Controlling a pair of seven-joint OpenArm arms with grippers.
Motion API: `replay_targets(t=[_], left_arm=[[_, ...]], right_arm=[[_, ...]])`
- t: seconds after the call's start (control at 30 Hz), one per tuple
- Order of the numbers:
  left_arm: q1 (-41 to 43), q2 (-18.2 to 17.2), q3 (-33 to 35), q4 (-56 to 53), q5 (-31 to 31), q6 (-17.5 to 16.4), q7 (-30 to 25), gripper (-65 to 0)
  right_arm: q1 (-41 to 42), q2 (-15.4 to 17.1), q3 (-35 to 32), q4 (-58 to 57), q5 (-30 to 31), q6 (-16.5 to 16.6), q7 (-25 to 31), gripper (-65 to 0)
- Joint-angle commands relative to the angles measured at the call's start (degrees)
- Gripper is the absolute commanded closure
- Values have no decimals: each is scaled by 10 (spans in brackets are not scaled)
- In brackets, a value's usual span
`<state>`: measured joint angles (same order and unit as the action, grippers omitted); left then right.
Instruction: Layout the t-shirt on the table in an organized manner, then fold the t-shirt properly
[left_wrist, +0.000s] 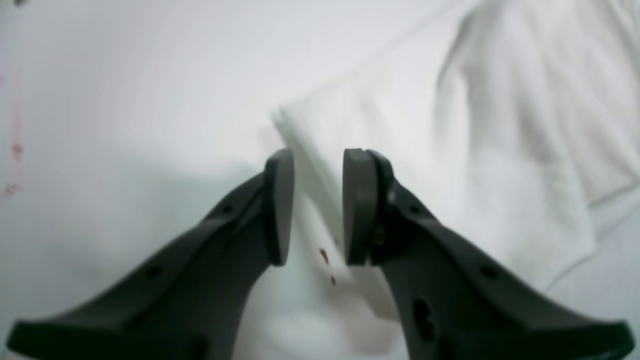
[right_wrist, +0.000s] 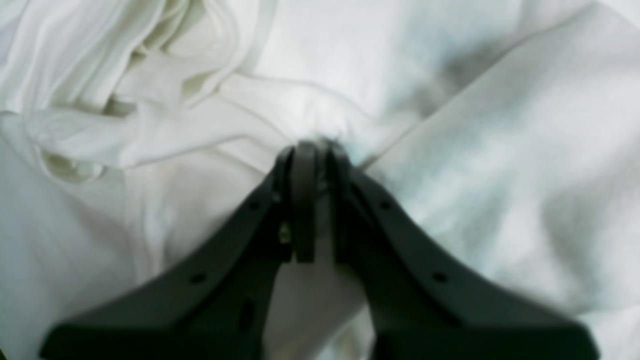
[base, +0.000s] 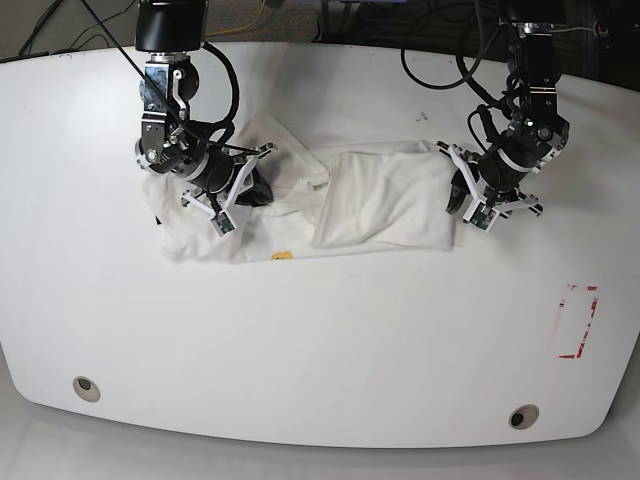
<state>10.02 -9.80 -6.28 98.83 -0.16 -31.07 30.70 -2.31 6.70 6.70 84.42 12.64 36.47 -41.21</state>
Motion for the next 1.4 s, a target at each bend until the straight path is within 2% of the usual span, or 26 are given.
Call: replay_targets(t=[0.0, 0.17, 0.37, 0.53, 0.93, 1.37], left_arm=[[-7, -3, -3, -6, -8, 1, -13, -148], [-7, -3, 1, -33, -8, -4, -13, -148], [-7, -1, 3, -41, -8, -62, -12, -148], [-4, 4, -11, -20, -8, -88, -11, -148], [-6, 38, -21, 10, -8, -89, -11, -147], [-7, 38, 25, -35, -8, -89, -14, -147]], right_arm=[[2, 7, 2, 10, -34, -10, -40, -48], [4, 6, 2, 37, -33, -11, -44, -48], [6, 6, 2, 72, -33, -11, -77, -48], [6, 6, 2, 95, -33, -11, -82, -48], [6, 6, 2, 95, -33, -10, -83, -48], [6, 6, 2, 96, -33, -8, -83, -49]])
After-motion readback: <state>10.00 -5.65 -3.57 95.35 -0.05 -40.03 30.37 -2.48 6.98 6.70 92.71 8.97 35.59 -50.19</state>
